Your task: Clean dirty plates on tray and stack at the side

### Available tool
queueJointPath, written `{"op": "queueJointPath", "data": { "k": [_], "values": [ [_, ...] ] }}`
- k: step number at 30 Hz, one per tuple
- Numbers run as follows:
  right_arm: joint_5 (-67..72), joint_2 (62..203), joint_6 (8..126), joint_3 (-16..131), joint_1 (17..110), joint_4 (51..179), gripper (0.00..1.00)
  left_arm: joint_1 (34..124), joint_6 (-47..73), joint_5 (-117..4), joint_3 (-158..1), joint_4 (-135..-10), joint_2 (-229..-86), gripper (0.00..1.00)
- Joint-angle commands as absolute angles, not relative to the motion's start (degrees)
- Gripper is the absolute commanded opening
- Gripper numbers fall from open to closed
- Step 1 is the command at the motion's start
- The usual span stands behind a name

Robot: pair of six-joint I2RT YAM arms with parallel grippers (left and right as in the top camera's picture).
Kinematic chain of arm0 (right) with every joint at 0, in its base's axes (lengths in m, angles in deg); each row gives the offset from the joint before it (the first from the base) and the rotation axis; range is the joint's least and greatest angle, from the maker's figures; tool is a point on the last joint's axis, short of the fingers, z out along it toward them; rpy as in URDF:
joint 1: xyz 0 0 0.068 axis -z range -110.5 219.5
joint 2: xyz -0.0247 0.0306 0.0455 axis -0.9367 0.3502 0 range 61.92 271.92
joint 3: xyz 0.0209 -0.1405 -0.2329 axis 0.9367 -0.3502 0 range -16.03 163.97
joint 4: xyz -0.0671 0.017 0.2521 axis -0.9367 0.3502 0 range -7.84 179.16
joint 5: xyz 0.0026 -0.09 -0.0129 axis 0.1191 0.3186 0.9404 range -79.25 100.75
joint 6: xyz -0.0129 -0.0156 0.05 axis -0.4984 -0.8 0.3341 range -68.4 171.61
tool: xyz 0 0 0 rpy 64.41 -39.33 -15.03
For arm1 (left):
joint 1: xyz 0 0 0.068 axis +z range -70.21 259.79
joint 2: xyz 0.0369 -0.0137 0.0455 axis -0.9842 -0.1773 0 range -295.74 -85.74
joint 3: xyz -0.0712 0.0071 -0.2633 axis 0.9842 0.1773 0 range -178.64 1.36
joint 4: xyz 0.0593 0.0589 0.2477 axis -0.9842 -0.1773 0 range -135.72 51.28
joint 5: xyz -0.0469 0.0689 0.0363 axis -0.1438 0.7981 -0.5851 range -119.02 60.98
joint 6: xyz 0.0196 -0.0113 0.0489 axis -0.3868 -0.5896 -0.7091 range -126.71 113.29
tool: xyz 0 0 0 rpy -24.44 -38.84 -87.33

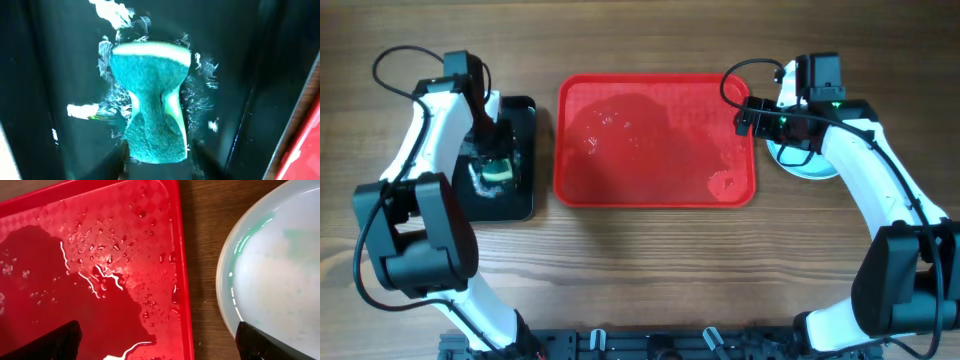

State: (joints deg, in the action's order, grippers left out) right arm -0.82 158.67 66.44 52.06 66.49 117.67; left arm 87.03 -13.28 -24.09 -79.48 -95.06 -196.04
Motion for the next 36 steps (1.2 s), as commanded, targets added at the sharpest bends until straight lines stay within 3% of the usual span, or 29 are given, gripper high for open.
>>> {"op": "queueJointPath", "data": {
  "k": [1,6,7,9,12,25,36],
  "values": [
    [0.45,158.06,64.47,52.98,66.38,117.86,1.0,87.32,-13.46,-24.71,-79.33,-94.81,-196.08,0.39],
    [0.23,155.81,63.62,54.27,66.38,120.51,1.0,87.19,-12.23,-25.43,-85.21,-100.5,-192.39,0.49],
    [0.23,154.47,63.62,54.97,66.38,121.43,1.0,87.06,-12.23,-26.32,-87.81,-102.36,-190.55,0.56],
    [0.25,150.89,63.55,56.56,66.38,123.53,1.0,86.93,-10.26,-28.73,-91.39,-104.04,-187.19,1.0],
    [0.58,144.53,61.93,59.38,66.38,128.38,1.0,86.93,-2.61,-30.13,-92.46,-103.99,-180.91,1.0],
    [0.3,109.27,61.17,60.56,66.41,133.12,1.0,86.95,-2.57,-30.08,-92.46,-103.95,-178.4,1.0],
    [2.88,105.86,58.44,56.56,66.41,132.6,1.0,86.93,-2.57,-30.08,-92.46,-103.95,-178.4,1.0]
  ]
}}
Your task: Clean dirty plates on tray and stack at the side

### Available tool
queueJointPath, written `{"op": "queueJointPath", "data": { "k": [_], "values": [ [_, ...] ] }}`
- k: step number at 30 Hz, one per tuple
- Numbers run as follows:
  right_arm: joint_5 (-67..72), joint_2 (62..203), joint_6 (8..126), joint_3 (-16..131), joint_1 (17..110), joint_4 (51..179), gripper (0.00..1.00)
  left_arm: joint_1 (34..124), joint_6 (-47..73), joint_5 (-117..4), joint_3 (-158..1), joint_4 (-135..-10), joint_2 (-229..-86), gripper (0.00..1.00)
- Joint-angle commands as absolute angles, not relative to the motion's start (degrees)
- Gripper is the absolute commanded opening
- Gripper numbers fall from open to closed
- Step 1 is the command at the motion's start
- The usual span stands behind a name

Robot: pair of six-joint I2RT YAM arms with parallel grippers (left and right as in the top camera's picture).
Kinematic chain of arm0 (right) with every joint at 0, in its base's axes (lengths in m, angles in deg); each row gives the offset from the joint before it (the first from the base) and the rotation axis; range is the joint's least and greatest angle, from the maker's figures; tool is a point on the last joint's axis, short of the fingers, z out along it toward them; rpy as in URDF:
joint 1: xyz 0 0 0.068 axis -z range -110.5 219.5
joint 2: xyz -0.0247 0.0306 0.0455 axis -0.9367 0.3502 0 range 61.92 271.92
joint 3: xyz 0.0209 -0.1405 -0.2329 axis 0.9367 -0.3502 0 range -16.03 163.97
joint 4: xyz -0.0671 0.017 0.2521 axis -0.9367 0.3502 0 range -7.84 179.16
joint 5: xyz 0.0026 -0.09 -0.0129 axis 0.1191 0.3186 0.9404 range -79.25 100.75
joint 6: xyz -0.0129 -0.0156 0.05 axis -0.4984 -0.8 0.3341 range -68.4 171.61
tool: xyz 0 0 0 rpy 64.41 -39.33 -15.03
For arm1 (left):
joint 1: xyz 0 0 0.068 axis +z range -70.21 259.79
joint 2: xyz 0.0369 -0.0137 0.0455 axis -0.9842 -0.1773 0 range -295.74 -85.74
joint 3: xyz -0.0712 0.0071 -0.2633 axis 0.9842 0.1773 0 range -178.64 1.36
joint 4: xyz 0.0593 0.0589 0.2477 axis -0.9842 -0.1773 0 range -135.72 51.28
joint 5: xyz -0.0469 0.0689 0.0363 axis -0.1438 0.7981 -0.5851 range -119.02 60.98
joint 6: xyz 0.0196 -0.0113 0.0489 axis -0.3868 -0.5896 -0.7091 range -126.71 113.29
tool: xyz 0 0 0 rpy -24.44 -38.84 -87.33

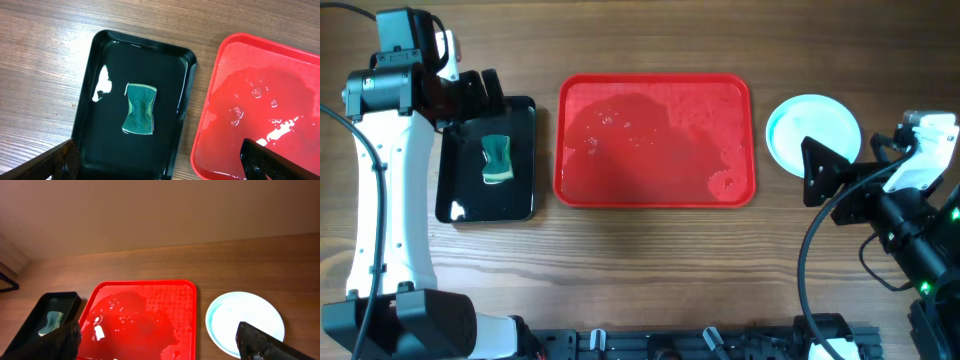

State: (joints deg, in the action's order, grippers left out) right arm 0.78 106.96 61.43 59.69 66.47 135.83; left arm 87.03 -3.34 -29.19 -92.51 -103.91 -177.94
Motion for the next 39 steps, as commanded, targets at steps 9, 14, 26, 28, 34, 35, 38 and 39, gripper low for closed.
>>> {"op": "queueJointPath", "data": {
  "k": [9,14,26,28,34,35,38,39],
  "values": [
    [0.51,83.29,55.0,13.79,66.49,92.66,1.0,86.95,-2.55,-30.08,-92.46,-103.95,-178.42,1.0],
    [-1.32,70.43,56.25,-4.7,66.45,81.25,1.0,86.93,-2.57,-30.08,-92.46,-103.95,-178.42,1.0],
    [-1.1,62.08,57.41,-15.76,64.42,81.14,1.0,86.93,-2.57,-30.08,-92.46,-103.95,-178.42,1.0],
    [-1.12,62.08,57.65,-15.76,64.42,81.17,1.0,86.95,-2.57,-30.08,-92.46,-103.95,-178.4,1.0],
    [-1.1,62.19,57.63,-15.74,64.42,81.19,1.0,86.95,-2.57,-30.08,-92.46,-103.95,-178.42,1.0],
    [-1.1,62.19,57.65,-15.74,64.42,81.17,1.0,86.95,-2.57,-30.08,-92.46,-103.95,-178.42,1.0],
    [-1.1,62.19,57.65,-15.74,64.42,81.19,1.0,86.95,-2.57,-30.08,-92.46,-103.95,-178.42,1.0],
    [-1.1,62.19,57.63,-15.74,64.42,81.19,1.0,86.93,-2.57,-30.08,-92.46,-103.95,-178.42,1.0]
  ]
}}
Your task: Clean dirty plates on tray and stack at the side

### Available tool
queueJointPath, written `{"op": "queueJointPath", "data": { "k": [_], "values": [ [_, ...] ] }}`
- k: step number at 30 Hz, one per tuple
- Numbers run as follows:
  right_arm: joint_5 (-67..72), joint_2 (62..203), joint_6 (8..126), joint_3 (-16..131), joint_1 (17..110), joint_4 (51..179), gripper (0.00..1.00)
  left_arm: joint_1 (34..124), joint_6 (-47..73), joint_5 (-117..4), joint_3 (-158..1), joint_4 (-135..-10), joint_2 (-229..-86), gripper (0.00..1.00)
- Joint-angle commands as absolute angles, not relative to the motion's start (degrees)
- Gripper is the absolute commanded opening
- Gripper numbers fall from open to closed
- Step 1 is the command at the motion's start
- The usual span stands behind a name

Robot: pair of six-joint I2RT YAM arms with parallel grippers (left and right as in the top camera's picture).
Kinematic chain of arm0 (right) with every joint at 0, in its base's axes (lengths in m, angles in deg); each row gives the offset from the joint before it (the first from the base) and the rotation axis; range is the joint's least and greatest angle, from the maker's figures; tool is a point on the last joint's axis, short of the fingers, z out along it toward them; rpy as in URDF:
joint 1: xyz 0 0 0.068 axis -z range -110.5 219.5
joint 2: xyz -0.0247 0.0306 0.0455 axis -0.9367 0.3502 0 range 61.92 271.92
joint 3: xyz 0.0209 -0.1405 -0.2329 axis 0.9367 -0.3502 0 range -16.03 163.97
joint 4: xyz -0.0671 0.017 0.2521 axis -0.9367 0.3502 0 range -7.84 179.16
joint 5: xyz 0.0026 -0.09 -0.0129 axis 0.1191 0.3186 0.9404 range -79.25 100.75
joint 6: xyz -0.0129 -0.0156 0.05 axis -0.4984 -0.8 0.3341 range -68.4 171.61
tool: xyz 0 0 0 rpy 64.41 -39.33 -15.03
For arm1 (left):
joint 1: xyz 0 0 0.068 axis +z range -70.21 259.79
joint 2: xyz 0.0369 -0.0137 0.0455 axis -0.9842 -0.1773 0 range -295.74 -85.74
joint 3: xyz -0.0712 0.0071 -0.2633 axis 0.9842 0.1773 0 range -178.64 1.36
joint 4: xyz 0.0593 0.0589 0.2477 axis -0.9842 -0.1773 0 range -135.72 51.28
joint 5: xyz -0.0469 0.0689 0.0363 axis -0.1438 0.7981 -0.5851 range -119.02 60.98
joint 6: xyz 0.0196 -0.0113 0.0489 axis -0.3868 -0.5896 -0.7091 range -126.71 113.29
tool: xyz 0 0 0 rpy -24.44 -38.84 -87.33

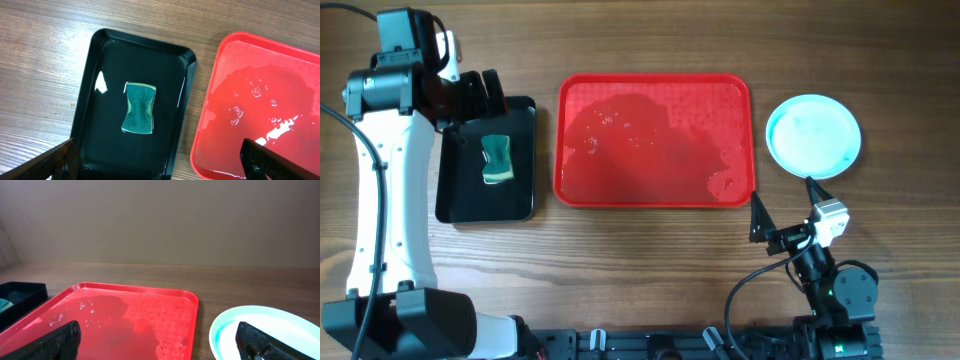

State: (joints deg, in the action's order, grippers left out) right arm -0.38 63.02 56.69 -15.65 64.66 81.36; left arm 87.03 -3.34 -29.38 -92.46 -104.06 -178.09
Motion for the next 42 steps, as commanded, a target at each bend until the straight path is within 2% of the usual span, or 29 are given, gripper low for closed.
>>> {"op": "queueJointPath", "data": {
  "k": [1,12,15,21,25,32,38,42],
  "values": [
    [-1.1,62.19,57.63,-15.74,64.42,81.17,1.0,86.95,-2.57,-30.08,-92.46,-103.95,-178.4,1.0],
    [-1.1,62.19,57.63,-15.74,64.42,81.19,1.0,86.75,-2.59,-29.86,-92.46,-105.42,-176.98,1.0],
    [-1.1,62.19,57.63,-15.74,64.42,81.19,1.0,85.4,-2.57,-29.86,-92.44,-108.91,-173.44,1.0],
    [-1.1,62.19,57.6,-15.74,64.42,81.19,1.0,80.04,-4.95,-26.37,-91.7,-108.08,-161.77,1.0],
    [-1.1,62.19,57.63,-15.74,64.42,81.19,1.0,78.45,-4.93,-26.8,-82.54,-94.2,-152.85,1.0],
    [-1.1,62.19,57.63,-15.74,64.42,81.17,1.0,77.96,-4.89,-31.26,-48.03,-63.45,-129.64,1.0],
    [-1.1,62.19,57.65,-15.74,64.42,81.17,1.0,77.96,-4.76,-31.57,-25.98,-51.54,-111.06,1.0],
    [-1.1,62.19,57.65,-15.74,64.42,81.19,1.0,77.96,-4.76,-31.55,-16.56,-48.41,-100.81,1.0]
  ]
}}
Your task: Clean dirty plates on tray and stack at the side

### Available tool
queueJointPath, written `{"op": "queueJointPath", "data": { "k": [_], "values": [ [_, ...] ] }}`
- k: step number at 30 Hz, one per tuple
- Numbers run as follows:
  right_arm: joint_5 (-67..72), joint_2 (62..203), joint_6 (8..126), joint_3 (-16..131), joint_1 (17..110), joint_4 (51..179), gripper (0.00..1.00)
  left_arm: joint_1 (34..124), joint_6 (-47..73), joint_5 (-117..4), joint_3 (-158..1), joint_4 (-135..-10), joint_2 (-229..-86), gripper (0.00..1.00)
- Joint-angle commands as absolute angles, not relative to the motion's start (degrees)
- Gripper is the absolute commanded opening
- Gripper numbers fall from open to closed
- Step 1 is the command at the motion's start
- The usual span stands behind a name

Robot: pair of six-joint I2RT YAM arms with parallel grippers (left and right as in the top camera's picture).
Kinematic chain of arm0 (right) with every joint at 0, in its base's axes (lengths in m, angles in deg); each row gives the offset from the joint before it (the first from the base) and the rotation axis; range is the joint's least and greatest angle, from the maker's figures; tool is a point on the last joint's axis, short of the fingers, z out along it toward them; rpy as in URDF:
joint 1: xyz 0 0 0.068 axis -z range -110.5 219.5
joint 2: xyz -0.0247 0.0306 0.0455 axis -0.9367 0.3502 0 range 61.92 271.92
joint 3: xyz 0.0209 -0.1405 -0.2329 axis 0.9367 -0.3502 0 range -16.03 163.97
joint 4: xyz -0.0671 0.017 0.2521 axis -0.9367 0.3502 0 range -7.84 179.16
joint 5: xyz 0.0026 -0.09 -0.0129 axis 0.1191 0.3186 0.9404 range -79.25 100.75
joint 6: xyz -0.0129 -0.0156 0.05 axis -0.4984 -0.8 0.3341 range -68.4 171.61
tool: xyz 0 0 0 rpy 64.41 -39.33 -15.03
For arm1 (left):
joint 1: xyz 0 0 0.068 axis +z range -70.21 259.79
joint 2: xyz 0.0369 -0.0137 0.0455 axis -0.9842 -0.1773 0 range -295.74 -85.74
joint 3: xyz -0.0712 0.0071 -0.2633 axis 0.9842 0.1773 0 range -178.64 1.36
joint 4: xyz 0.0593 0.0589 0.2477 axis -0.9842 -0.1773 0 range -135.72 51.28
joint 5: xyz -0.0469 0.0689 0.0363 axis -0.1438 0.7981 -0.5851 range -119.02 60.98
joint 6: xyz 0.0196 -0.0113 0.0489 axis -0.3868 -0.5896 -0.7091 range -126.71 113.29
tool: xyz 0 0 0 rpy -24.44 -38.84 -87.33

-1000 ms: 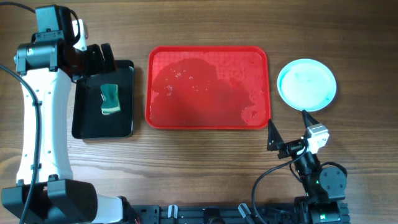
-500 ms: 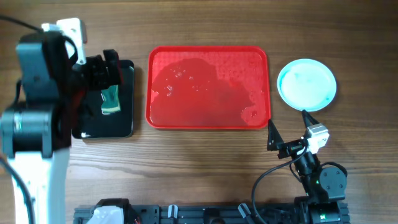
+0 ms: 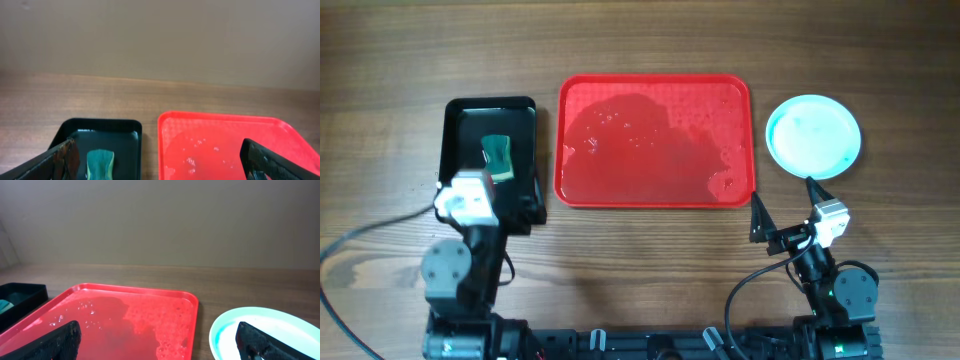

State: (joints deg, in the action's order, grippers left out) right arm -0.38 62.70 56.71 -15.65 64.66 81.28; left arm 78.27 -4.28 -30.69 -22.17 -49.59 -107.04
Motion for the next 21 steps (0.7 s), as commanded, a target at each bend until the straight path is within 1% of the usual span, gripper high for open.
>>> {"op": "queueJointPath", "data": {
  "k": [1,8,15,21],
  "values": [
    [-1.1,62.19,57.65,-15.74,64.42,81.19,1.0,77.96,-4.76,-31.55,-15.2,-48.35,-99.04,1.0],
    [-1.1,62.19,57.65,-15.74,64.42,81.17,1.0,77.96,-4.78,-31.33,-6.68,-44.74,-89.64,1.0],
    [-1.1,62.19,57.65,-15.74,64.42,81.17,1.0,77.96,-4.78,-31.11,-1.85,-36.98,-86.27,1.0],
    [-1.1,62.19,57.63,-15.74,64.42,81.19,1.0,77.96,-4.76,-31.11,0.54,-34.38,-85.92,1.0]
  ]
}}
